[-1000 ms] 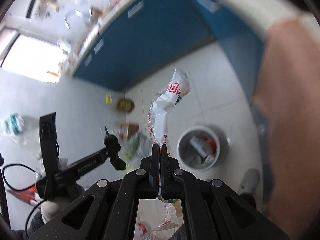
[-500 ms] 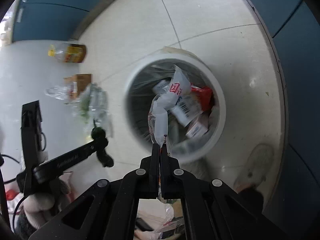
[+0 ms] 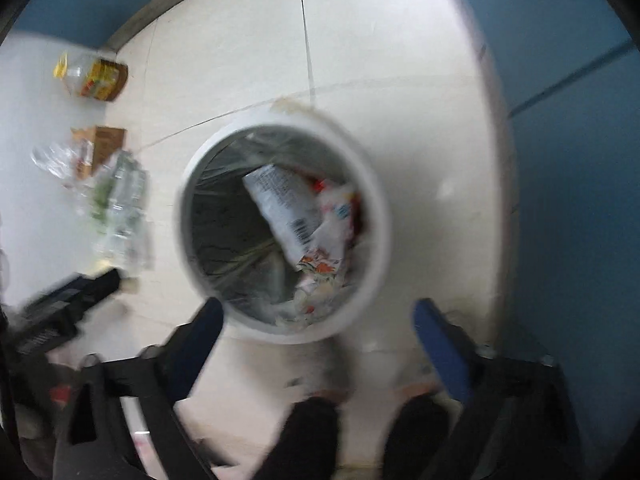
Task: Collect trash
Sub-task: 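Open the right tool to drop the plastic bag into the bin, then raise both tools to the counter, left tool still holding the pepper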
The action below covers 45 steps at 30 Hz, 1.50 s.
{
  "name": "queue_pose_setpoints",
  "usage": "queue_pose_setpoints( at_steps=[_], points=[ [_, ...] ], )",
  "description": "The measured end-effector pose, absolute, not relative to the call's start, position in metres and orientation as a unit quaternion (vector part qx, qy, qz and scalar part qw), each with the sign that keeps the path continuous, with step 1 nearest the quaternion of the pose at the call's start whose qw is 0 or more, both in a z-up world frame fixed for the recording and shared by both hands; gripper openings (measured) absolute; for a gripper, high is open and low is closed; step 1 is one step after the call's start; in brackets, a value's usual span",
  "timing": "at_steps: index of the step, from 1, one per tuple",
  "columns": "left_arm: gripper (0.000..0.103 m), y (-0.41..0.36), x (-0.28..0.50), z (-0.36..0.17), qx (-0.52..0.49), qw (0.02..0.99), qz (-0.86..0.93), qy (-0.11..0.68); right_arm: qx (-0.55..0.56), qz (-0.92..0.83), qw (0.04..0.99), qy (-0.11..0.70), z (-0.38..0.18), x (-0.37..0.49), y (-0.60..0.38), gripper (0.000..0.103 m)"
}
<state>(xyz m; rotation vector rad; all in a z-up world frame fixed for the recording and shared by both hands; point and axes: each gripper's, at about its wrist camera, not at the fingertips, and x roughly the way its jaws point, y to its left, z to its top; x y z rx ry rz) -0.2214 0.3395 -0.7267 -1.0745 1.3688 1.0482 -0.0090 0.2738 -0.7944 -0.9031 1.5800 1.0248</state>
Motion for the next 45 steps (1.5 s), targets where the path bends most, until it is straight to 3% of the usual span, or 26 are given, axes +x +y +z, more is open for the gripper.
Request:
queue_pose_setpoints(
  at_steps=[3,9,18,27,36,40,45],
  points=[
    [0.099,0.331,-0.227,-0.681,-0.413,0.541,0.463,0.568,-0.419,0.428,0.532,0.598,-0.751,-0.017,0.271,0.103],
    [0.099,0.306,-0.228,-0.560,-0.357,0.579,0.503,0.533,-0.418,0.445,0.555,0.564,-0.644,-0.026,0.258,0.103],
    [0.103,0.275,-0.219,-0.391,-0.340,0.630,0.512,0.475,-0.352,0.501,0.575,0.542,-0.437,-0.026,0.227,0.103],
    [0.103,0.249,-0.179,-0.254,-0.264,0.670,0.528,0.450,-0.222,0.524,0.610,0.551,-0.274,0.015,0.180,0.103],
    [0.103,0.211,-0.041,-0.189,-0.196,0.755,0.465,0.418,-0.094,0.430,0.708,0.553,-0.196,0.153,0.048,0.103],
    [0.103,0.175,0.053,-0.193,-0.153,0.782,0.402,0.451,-0.069,0.327,0.760,0.557,-0.196,0.243,-0.036,0.103],
    [0.103,0.080,0.186,-0.249,-0.004,0.795,0.256,0.550,-0.066,0.213,0.783,0.580,-0.233,0.349,-0.124,0.101]
  ],
)
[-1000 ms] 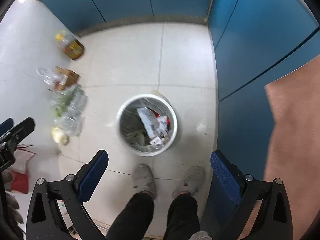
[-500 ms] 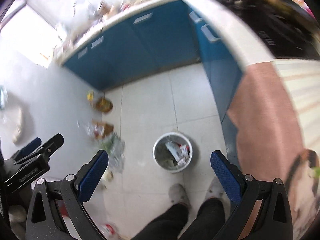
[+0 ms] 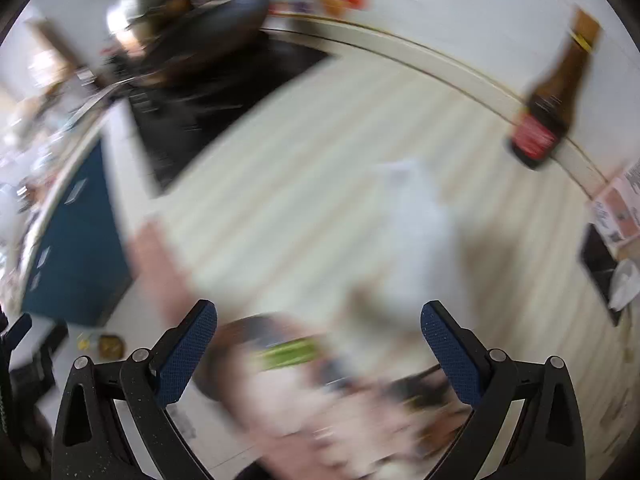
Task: Collect trash
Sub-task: 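Raise both tools to the counter, left tool still holding the pepper, then grasp the white paper towel with the right tool while the left tool holds the pepper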
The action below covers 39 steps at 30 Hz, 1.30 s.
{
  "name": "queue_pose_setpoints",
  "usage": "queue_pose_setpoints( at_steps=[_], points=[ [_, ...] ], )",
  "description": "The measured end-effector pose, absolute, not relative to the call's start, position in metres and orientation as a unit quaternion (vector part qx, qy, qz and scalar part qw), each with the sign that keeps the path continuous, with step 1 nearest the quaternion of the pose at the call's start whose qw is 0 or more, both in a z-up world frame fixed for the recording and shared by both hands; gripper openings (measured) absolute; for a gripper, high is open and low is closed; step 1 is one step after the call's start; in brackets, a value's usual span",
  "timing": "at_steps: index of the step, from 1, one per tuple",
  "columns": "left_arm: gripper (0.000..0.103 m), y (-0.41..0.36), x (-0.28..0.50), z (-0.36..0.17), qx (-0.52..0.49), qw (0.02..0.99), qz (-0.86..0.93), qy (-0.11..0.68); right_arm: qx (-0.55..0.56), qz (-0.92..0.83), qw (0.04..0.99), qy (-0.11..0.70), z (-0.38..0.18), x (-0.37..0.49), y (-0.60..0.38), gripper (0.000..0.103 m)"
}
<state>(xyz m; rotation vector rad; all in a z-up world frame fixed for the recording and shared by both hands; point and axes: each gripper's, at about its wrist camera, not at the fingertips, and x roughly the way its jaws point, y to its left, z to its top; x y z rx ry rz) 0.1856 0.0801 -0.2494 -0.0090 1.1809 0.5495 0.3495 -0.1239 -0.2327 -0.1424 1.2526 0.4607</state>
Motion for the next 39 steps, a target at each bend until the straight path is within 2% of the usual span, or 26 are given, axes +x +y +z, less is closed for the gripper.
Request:
queue_pose_setpoints(
  at_steps=[1,3,8,10,11,12,13,14,20,21,24,26,28,29,30,31,32,33,35,36,37,38,39],
  points=[
    [0.103,0.066,0.196,-0.258,0.018,0.795,0.240,0.557,-0.068,0.201,0.782,0.586,-0.246,0.364,-0.134,0.096],
    [0.103,0.036,0.225,-0.283,0.068,0.786,0.203,0.580,-0.057,0.184,0.768,0.610,-0.275,0.395,-0.155,0.072],
    [0.103,-0.015,0.266,-0.316,0.133,0.772,0.136,0.607,-0.069,0.191,0.753,0.625,-0.317,0.419,-0.167,0.068],
    [0.103,-0.032,0.275,-0.323,0.152,0.769,0.117,0.609,-0.094,0.198,0.746,0.628,-0.327,0.419,-0.166,0.052],
    [0.103,-0.041,0.278,-0.327,0.162,0.767,0.103,0.612,-0.102,0.201,0.741,0.633,-0.333,0.417,-0.167,0.028],
    [0.103,-0.045,0.280,-0.329,0.166,0.766,0.096,0.614,-0.108,0.201,0.741,0.631,-0.334,0.414,-0.170,0.013],
    [0.103,-0.049,0.281,-0.332,0.170,0.764,0.087,0.616,-0.112,0.199,0.749,0.622,-0.333,0.411,-0.175,0.005],
    [0.103,-0.055,0.282,-0.336,0.173,0.762,0.075,0.620,-0.107,0.196,0.748,0.625,-0.336,0.409,-0.183,0.002],
    [0.102,-0.078,0.286,-0.354,0.193,0.750,0.025,0.632,-0.016,0.162,0.754,0.636,-0.334,0.387,-0.261,0.002],
    [0.097,-0.080,0.286,-0.355,0.196,0.749,0.021,0.633,-0.007,0.156,0.755,0.637,-0.333,0.381,-0.274,0.002],
    [0.073,-0.088,0.287,-0.363,0.198,0.740,0.009,0.643,0.009,0.142,0.750,0.646,-0.337,0.368,-0.298,0.002],
    [0.061,-0.090,0.287,-0.361,0.190,0.744,0.005,0.641,0.011,0.137,0.747,0.651,-0.343,0.360,-0.308,0.002],
    [0.040,-0.088,0.287,-0.360,0.179,0.744,-0.004,0.644,0.017,0.137,0.743,0.654,-0.349,0.363,-0.315,0.003],
    [0.034,-0.090,0.287,-0.360,0.171,0.744,-0.012,0.646,0.021,0.133,0.744,0.655,-0.349,0.364,-0.319,0.005],
    [0.024,-0.092,0.286,-0.359,0.171,0.745,-0.013,0.645,0.019,0.128,0.743,0.657,-0.349,0.364,-0.320,0.012],
    [0.021,-0.093,0.285,-0.359,0.174,0.744,-0.011,0.645,0.017,0.125,0.744,0.656,-0.349,0.365,-0.322,0.021],
    [0.019,-0.094,0.285,-0.359,0.176,0.745,-0.010,0.644,0.010,0.120,0.751,0.649,-0.346,0.365,-0.321,0.046],
    [0.016,-0.094,0.285,-0.358,0.175,0.746,-0.010,0.642,0.006,0.123,0.759,0.640,-0.344,0.366,-0.318,0.061],
    [0.011,-0.093,0.284,-0.356,0.170,0.748,-0.006,0.642,0.000,0.128,0.763,0.634,-0.346,0.368,-0.299,0.062],
    [0.010,-0.091,0.284,-0.354,0.165,0.750,-0.004,0.641,-0.008,0.133,0.761,0.635,-0.350,0.367,-0.293,0.059],
    [0.009,-0.088,0.283,-0.352,0.161,0.752,0.001,0.639,-0.021,0.140,0.761,0.634,-0.353,0.366,-0.286,0.051],
    [0.009,-0.086,0.281,-0.349,0.157,0.754,0.005,0.638,-0.040,0.133,0.769,0.625,-0.354,0.363,-0.281,0.030],
    [0.009,-0.084,0.279,-0.347,0.154,0.755,0.007,0.637,-0.058,0.130,0.775,0.616,-0.354,0.360,-0.275,0.004]
  ],
)
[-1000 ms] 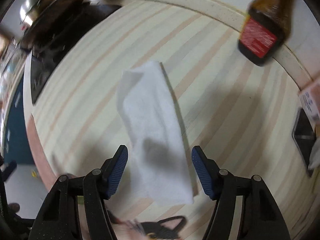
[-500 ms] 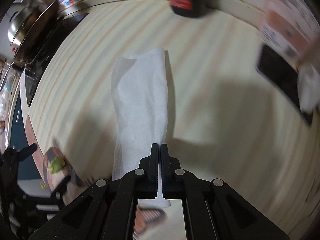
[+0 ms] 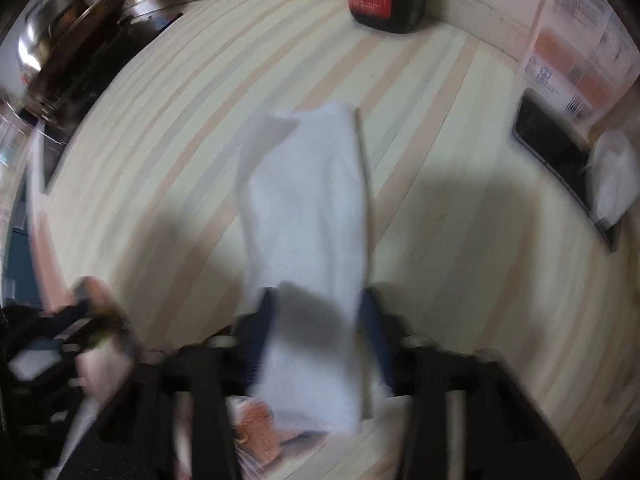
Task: Collect trash
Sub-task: 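Grasp the white paper towel with the right tool while the left tool holds the pepper, then carry the paper towel and pepper down over the bin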
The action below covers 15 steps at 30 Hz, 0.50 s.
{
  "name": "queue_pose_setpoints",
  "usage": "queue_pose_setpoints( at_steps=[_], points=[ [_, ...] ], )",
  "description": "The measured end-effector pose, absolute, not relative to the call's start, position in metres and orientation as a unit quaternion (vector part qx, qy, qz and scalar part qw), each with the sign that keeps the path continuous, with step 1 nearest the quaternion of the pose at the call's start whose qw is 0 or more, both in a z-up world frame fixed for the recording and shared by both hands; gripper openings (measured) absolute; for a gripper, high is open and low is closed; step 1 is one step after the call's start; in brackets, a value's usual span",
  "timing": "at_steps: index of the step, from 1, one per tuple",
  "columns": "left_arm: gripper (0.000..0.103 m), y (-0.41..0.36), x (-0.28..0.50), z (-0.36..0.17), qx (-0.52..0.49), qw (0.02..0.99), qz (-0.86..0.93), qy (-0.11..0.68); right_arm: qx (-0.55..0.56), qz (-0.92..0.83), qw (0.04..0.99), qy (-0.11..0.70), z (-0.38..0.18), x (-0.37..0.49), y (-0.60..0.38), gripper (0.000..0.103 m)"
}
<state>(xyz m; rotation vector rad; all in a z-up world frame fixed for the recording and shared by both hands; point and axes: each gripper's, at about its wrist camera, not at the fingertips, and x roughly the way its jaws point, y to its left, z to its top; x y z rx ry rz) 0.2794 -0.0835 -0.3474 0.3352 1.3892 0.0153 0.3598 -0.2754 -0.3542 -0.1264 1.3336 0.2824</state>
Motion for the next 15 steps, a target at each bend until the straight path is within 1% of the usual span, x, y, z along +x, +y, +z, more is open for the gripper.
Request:
queue_pose_setpoints(
  at_steps=[4,7,12,15],
  points=[
    [0.007,-0.070,0.272,-0.336,0.125,0.766,0.025,0.630,-0.038,0.145,0.775,0.615,-0.352,0.354,-0.267,0.003],
    [0.006,-0.058,0.264,-0.320,0.101,0.780,0.037,0.617,-0.030,0.164,0.781,0.602,-0.339,0.346,-0.251,0.003],
    [0.005,-0.030,0.248,-0.283,0.051,0.805,0.063,0.588,-0.013,0.206,0.787,0.581,-0.301,0.341,-0.226,0.003],
    [0.004,-0.003,0.232,-0.253,0.011,0.822,0.087,0.562,-0.002,0.248,0.785,0.568,-0.270,0.331,-0.199,0.003]
  ],
)
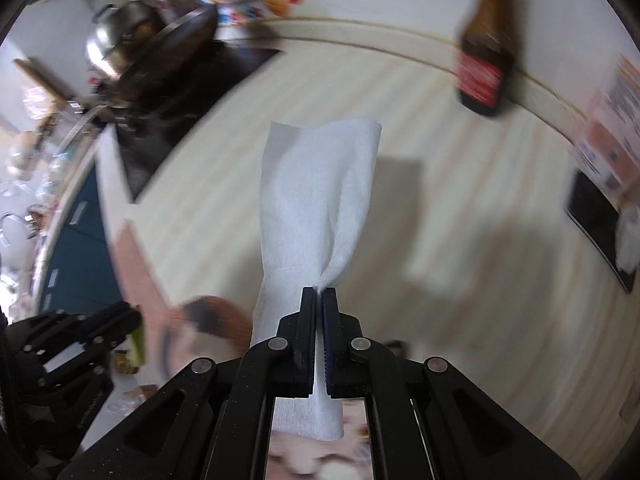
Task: Collect trash
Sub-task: 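Carry the paper towel and pepper down over the bin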
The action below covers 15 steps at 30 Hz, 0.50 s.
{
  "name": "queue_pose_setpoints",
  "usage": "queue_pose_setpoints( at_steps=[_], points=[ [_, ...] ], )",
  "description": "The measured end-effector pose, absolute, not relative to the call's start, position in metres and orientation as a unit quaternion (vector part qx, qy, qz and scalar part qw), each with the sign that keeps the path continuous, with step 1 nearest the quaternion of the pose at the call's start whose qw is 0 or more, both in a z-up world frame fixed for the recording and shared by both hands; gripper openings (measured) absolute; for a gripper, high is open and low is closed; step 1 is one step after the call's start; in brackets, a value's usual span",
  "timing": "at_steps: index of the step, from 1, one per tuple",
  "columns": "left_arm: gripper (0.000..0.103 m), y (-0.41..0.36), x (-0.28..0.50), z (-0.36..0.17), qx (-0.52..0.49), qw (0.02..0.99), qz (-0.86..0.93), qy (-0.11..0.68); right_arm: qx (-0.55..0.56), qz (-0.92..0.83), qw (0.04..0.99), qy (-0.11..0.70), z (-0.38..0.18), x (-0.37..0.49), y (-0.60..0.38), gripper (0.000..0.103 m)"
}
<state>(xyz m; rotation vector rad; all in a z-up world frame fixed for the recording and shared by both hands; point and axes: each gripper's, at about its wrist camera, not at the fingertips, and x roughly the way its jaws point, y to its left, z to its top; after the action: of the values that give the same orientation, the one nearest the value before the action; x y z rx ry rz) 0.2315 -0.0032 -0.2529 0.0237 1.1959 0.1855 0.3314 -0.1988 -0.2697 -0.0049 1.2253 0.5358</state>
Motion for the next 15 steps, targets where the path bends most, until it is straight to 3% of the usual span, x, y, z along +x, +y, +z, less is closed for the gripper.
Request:
queue_pose_setpoints(
  at_steps=[8,15],
  points=[
    [0.004,0.118,0.150,-0.226,-0.136,0.816,0.190,0.528,-0.017,0.368,0.735,0.570,-0.239,0.292,-0.071,0.003],
    [0.004,0.246,0.011,-0.290,-0.296,0.733,0.324,0.520,-0.102,0.466,0.633,0.609,-0.302,0.194,0.079,0.003]
  ],
)
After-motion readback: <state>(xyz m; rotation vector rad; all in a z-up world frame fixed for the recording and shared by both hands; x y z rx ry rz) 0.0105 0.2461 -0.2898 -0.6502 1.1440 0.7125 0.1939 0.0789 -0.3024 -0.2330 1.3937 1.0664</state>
